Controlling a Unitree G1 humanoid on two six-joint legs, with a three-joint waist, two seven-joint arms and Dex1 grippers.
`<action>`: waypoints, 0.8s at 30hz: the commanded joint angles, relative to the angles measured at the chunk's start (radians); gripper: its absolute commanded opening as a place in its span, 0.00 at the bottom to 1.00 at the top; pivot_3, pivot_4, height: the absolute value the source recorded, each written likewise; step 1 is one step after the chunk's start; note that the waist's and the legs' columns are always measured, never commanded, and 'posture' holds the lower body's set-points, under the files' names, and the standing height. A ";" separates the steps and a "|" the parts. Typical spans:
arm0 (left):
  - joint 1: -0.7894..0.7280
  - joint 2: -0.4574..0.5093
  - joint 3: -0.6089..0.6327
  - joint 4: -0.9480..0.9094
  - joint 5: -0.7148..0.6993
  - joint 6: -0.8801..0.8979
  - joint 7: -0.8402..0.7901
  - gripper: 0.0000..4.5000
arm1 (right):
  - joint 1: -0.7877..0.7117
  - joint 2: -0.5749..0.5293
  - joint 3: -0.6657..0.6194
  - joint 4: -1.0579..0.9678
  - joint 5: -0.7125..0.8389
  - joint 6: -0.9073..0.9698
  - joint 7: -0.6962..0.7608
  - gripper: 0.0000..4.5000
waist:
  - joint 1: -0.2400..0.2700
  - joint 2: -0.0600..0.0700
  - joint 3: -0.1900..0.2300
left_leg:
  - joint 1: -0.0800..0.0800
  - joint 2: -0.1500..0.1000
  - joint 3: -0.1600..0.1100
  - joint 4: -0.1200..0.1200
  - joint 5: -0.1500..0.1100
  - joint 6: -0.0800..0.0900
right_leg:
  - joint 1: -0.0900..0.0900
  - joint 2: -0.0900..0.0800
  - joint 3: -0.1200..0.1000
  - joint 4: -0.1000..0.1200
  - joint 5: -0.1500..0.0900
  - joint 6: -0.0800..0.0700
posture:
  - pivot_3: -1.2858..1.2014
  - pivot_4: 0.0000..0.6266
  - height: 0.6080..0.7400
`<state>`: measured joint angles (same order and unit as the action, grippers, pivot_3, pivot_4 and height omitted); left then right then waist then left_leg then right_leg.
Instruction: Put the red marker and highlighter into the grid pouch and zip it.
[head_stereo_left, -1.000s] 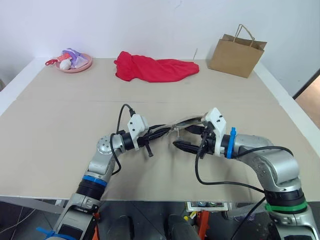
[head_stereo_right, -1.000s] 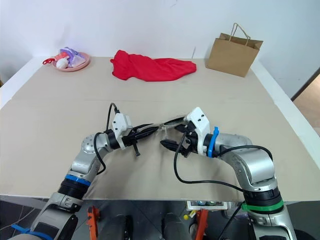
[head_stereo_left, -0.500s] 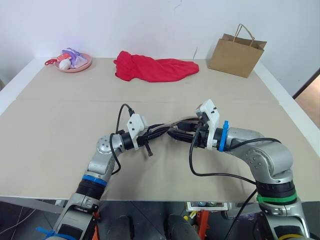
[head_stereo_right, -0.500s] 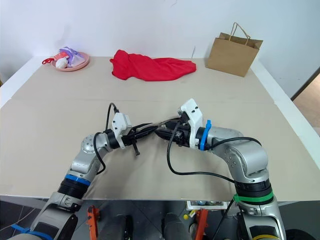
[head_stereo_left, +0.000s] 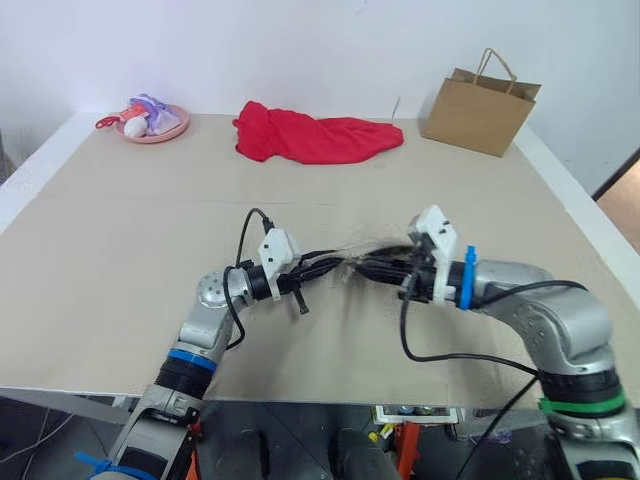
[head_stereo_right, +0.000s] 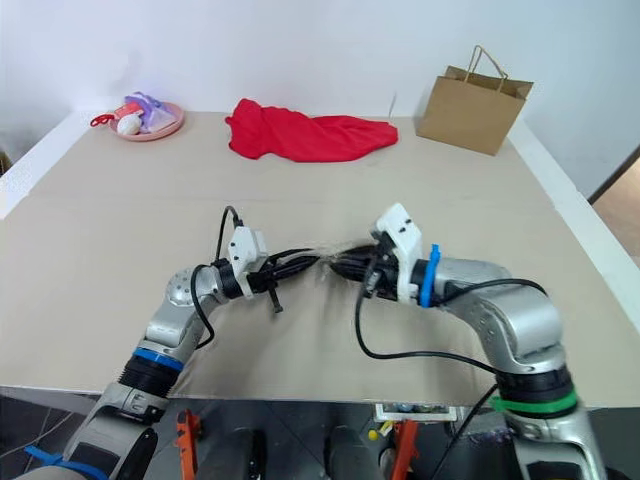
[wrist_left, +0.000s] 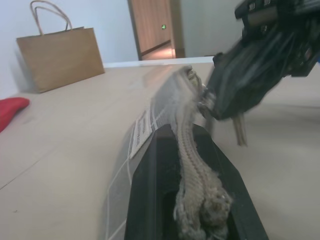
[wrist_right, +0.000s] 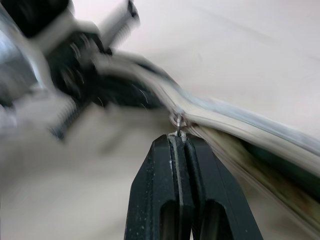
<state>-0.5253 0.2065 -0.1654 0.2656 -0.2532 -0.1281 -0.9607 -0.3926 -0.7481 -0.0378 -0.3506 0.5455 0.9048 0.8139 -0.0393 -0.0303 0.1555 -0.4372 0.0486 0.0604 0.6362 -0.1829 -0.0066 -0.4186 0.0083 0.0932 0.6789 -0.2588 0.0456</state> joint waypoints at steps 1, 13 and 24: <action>-0.014 0.011 0.031 -0.021 -0.013 -0.013 0.011 0.00 | 0.058 -0.113 -0.109 0.063 -0.048 -0.069 0.043 0.02 | 0.000 0.000 0.000 | 0.000 0.000 0.000 0.000 0.000 0.000 | 0.000 0.000 0.000 0.000 0.000 0.000 | 0.52 0.24 1.00; -0.031 0.005 0.020 0.004 -0.014 -0.018 0.004 0.00 | 0.118 -0.150 -0.173 0.151 -0.034 -0.159 0.058 0.13 | -0.008 0.000 0.000 | 0.003 0.002 -0.002 0.000 0.000 0.000 | 0.001 0.004 0.001 0.000 0.001 -0.001 | 0.52 0.24 1.00; -0.164 -0.008 0.015 0.169 -0.005 -0.127 -0.081 0.00 | 0.172 -0.157 -0.259 0.158 0.062 -0.114 0.129 0.97 | -0.002 0.000 0.000 | 0.001 0.000 -0.002 0.000 0.000 0.000 | 0.001 0.002 0.001 0.000 0.000 0.001 | 0.52 0.24 1.00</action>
<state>-0.6549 0.2057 -0.1648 0.4318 -0.2500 -0.2132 -1.0240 -0.2262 -0.8791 -0.2254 -0.1899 0.5808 0.7917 0.9195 -0.0411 -0.0304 0.1556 -0.4359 0.0480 0.0582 0.6364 -0.1828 -0.0065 -0.4174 0.0097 0.0936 0.6788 -0.2586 0.0463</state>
